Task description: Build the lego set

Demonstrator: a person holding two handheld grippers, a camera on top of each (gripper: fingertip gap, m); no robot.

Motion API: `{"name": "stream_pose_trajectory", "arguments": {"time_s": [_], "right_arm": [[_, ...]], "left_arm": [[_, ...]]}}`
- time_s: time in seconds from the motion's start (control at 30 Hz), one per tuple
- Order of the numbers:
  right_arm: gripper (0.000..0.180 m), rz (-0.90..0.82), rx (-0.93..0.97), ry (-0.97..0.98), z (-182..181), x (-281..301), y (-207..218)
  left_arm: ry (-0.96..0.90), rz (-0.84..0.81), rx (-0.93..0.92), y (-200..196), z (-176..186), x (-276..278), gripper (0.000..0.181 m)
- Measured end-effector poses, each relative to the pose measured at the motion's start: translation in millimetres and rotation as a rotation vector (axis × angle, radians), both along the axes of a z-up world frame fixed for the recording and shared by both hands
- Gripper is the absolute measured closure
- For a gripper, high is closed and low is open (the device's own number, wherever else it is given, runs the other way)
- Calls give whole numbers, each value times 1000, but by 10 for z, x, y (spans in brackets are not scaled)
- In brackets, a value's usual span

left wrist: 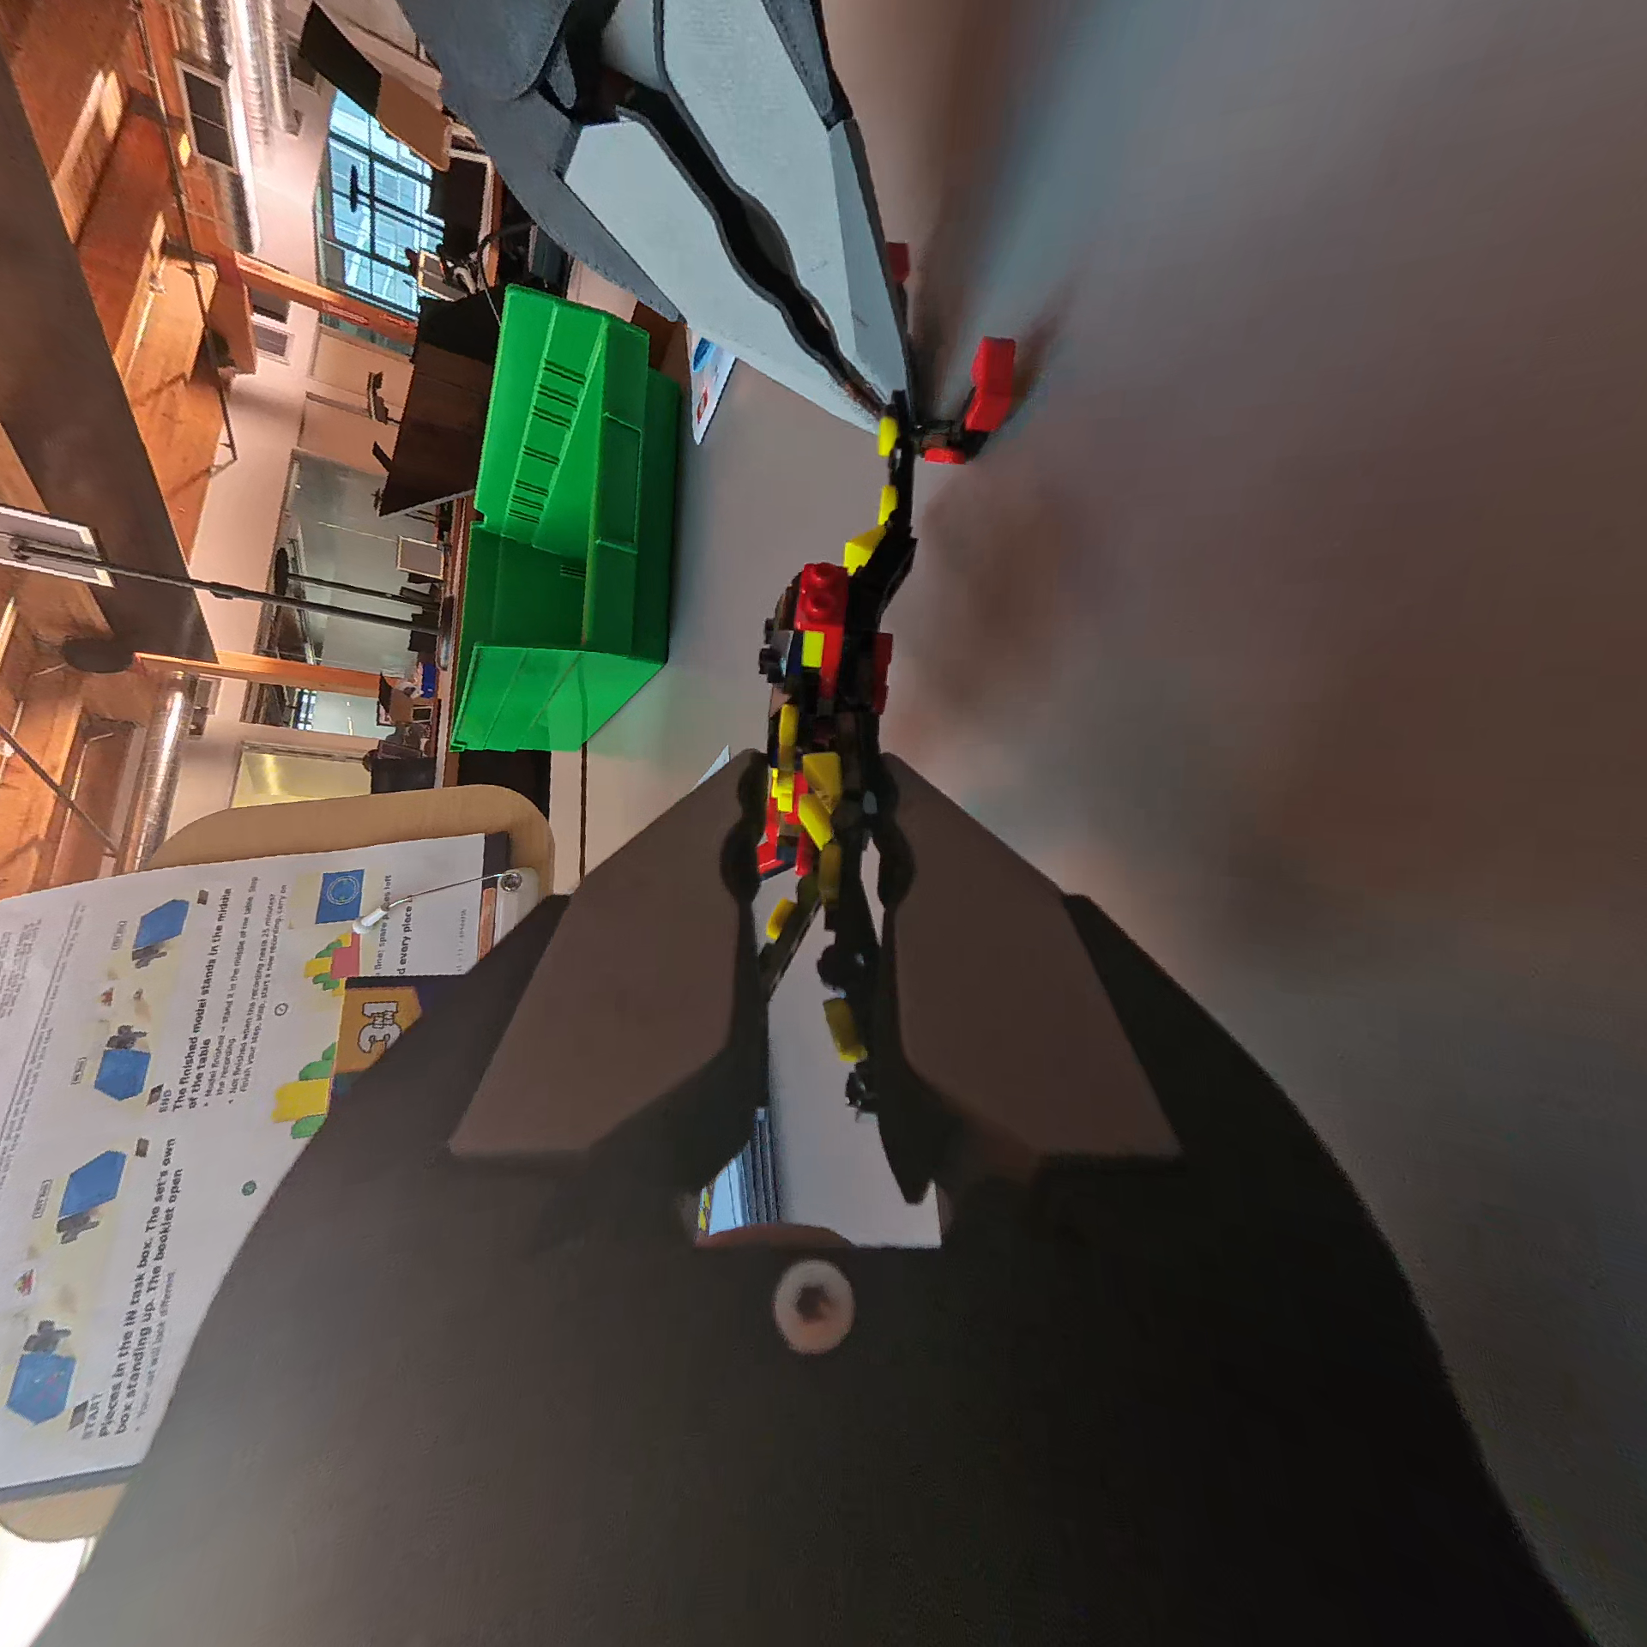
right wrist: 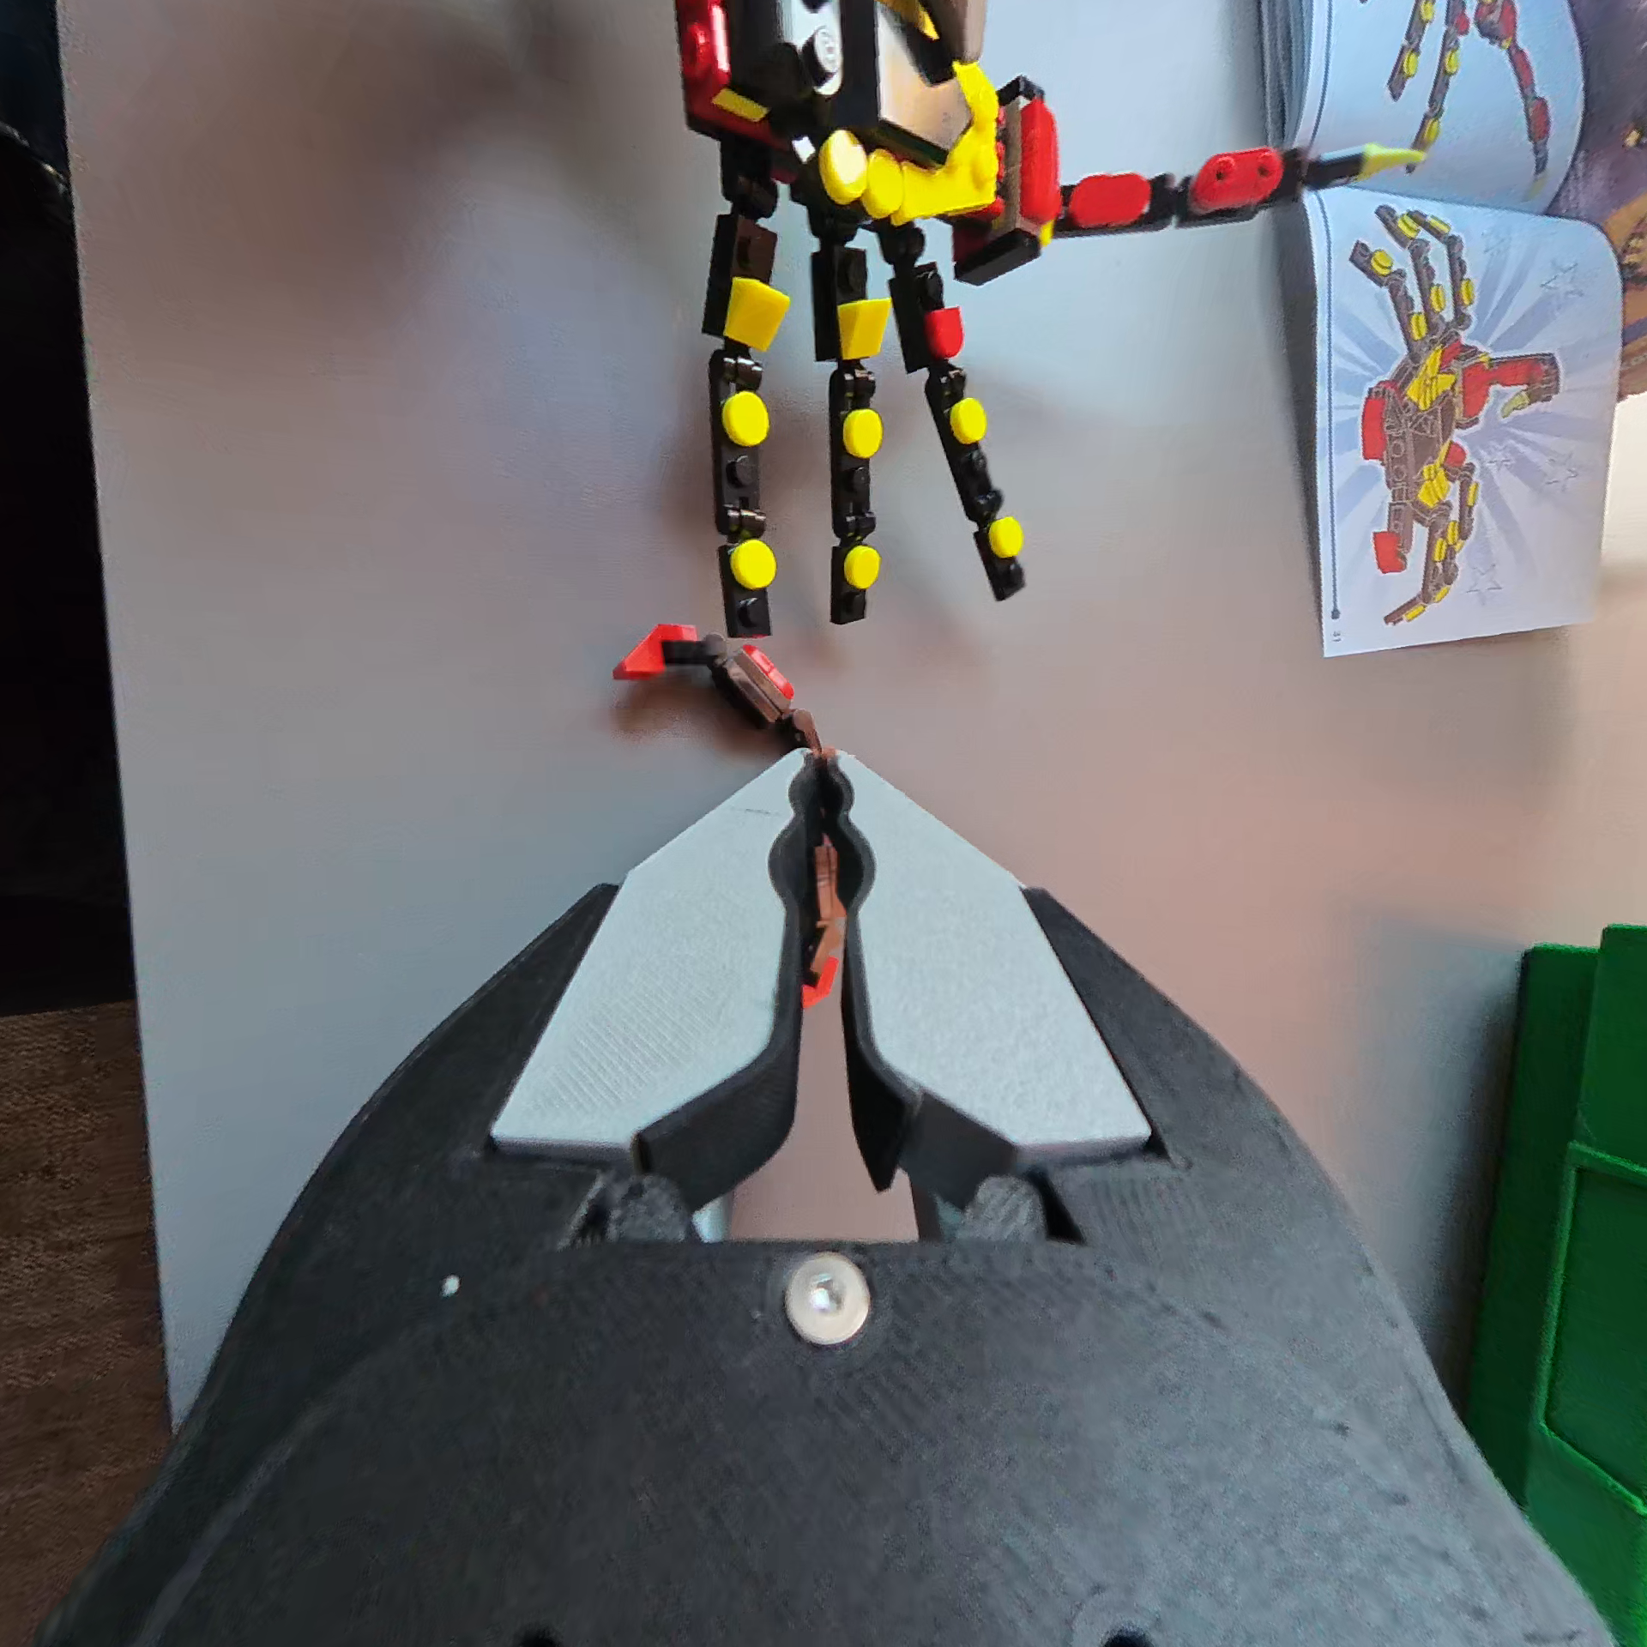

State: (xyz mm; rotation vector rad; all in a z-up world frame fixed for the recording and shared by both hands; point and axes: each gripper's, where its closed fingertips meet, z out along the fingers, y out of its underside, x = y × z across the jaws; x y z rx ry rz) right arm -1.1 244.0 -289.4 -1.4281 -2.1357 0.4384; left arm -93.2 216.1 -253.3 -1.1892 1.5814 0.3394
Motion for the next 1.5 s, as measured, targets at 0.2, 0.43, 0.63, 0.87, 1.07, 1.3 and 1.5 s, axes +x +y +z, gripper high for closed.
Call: {"name": "stream_pose_trajectory", "arguments": {"time_s": [0.2,0.43,0.63,0.87,1.07,1.3,1.5], "right_arm": [[180,18,-42,14,-3,-26,38],[180,37,-156,-2,-12,-24,58],[180,75,-216,-58,-16,-39,111],[180,123,-355,-154,-63,-37,149],[180,60,-350,-124,15,-75,279],[176,-505,-454,-67,179,43,332],[147,-736,-617,90,170,-92,45]], "left_arm": [[-1,17,-27,37,-32,-35,161],[-5,29,-48,73,-60,-65,160],[-1,53,-47,133,-48,-146,160],[-30,105,-45,237,35,-320,160],[-16,94,-66,225,-33,-300,161],[-10,126,-65,254,-37,-348,160],[3,183,-83,313,-70,-419,160]]}}
